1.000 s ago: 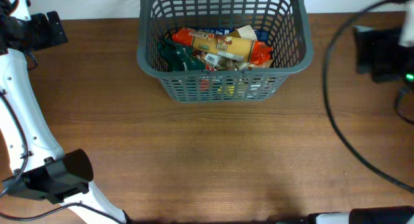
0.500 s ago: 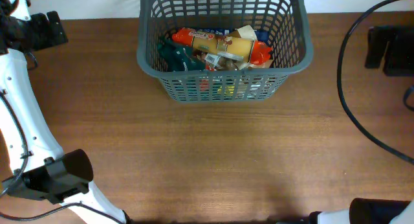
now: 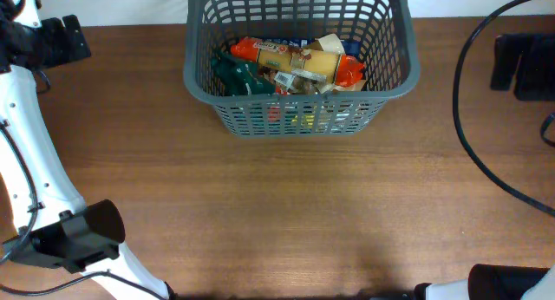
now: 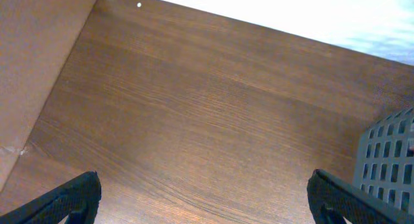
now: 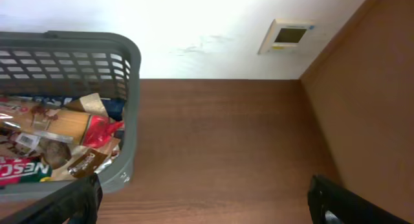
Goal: Pack container
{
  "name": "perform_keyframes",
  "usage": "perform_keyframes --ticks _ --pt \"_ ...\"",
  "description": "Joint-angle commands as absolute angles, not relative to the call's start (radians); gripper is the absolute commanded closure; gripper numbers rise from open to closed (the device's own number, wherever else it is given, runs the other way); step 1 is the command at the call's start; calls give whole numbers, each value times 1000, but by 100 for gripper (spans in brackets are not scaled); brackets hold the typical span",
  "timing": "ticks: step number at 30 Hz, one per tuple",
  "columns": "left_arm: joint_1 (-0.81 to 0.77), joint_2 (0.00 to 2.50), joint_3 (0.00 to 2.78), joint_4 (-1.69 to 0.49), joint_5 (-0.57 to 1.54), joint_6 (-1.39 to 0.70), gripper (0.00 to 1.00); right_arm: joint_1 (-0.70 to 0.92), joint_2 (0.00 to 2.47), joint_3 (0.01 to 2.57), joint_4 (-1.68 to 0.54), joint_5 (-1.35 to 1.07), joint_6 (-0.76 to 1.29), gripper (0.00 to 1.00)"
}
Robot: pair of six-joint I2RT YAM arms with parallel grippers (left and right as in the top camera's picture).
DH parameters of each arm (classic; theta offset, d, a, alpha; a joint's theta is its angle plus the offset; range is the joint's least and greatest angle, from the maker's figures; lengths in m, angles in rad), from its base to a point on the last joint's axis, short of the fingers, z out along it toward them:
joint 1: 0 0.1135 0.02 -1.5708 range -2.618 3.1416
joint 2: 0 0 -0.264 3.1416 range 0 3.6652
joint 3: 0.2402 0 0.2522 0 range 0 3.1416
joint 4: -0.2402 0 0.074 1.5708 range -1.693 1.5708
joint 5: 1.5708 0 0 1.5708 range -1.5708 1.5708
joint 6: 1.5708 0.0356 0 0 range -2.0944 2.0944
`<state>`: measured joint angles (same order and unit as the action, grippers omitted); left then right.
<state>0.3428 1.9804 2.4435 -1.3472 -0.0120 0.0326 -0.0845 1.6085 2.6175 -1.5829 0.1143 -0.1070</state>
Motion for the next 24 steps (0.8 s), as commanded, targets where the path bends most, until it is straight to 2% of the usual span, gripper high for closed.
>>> perform_keyframes --ticks 1,6,10,20,24 --pt "350 1982 2439 -1348 -12 22 1 -93 1605 2604 -1583 147 -96 1" --pt "350 1982 2439 -1348 -12 22 1 -93 1527 2531 -1576 147 -100 1" --pt "350 1982 2439 -1348 -12 22 1 -93 1382 2337 -1485 138 -95 1" --pt "350 1982 2439 -1348 -12 22 1 -92 796 1367 -936 -6 -96 1" --pt "350 1982 2439 -1348 -12 22 1 -92 596 1032 -810 -62 -96 1"
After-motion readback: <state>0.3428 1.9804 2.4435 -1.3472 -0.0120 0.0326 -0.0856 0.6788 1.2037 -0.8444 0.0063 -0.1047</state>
